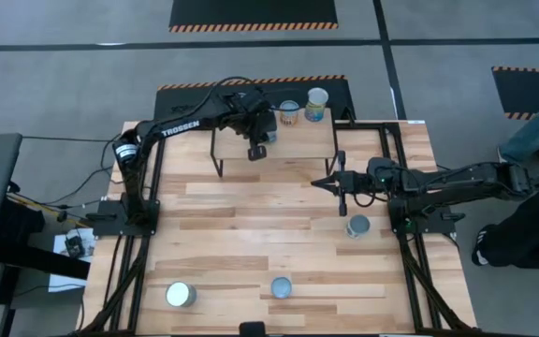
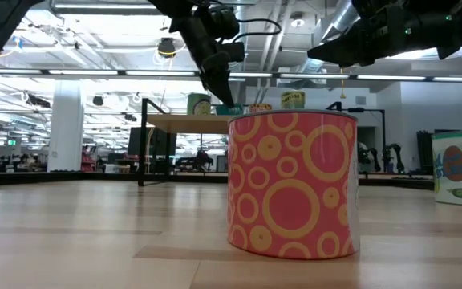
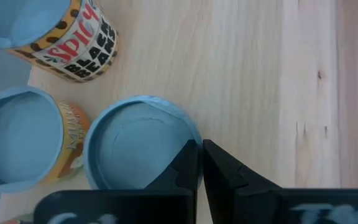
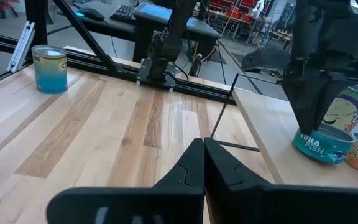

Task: Pick and place cans onto a shelf
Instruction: Put the blue tuna can on the shelf, then put the white mixed vegetables can on the shelf

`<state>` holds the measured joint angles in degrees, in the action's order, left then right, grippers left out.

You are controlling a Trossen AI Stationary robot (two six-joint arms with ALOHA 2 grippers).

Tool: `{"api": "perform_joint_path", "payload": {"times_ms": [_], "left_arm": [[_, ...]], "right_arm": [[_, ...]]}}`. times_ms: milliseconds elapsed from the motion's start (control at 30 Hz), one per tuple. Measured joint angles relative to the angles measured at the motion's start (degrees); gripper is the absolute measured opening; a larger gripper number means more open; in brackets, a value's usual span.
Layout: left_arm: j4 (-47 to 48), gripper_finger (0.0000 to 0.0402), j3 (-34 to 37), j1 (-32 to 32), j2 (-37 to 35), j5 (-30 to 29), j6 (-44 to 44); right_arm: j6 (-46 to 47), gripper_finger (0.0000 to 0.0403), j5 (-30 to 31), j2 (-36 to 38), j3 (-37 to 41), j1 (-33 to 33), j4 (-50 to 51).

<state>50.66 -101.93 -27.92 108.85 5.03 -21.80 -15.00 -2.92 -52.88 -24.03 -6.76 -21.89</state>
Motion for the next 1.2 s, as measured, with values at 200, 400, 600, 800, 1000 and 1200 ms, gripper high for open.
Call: {"api": "perform_joint_path", "payload": {"times_ms": [200,400,600,800,1000,1200], "left_arm": [[-1.7,0.0013,0.0,-0.2,0.3,-0.4,0.4],[-2.4,0.0043,0.0,-0.2,0.3,-1.3,0.4],[-2.6,0.0056,0.0,-0.2,0.3,-1.3,-1.2],[-2.7,0.0057,-1.2,0.1,0.4,-5.8,-2.5],[-2.0,0.0057,-5.5,0.9,0.1,-7.0,-2.6],[-1.8,0.005,-5.5,3.1,-0.4,-4.1,-4.1]], "right_arm": [[0.0,0.0017,0.0,0.0,0.0,0.0,0.0],[0.0,0.0014,0.0,0.0,0.0,0.0,0.3],[0.2,0.0016,0.0,0.0,0.0,0.0,0.4],[0.1,0.0014,0.0,0.0,0.0,0.0,0.4],[0.1,0.0016,0.0,0.0,0.0,0.0,0.5],[-0.1,0.0012,0.0,0.0,0.0,0.0,1.4]]}}
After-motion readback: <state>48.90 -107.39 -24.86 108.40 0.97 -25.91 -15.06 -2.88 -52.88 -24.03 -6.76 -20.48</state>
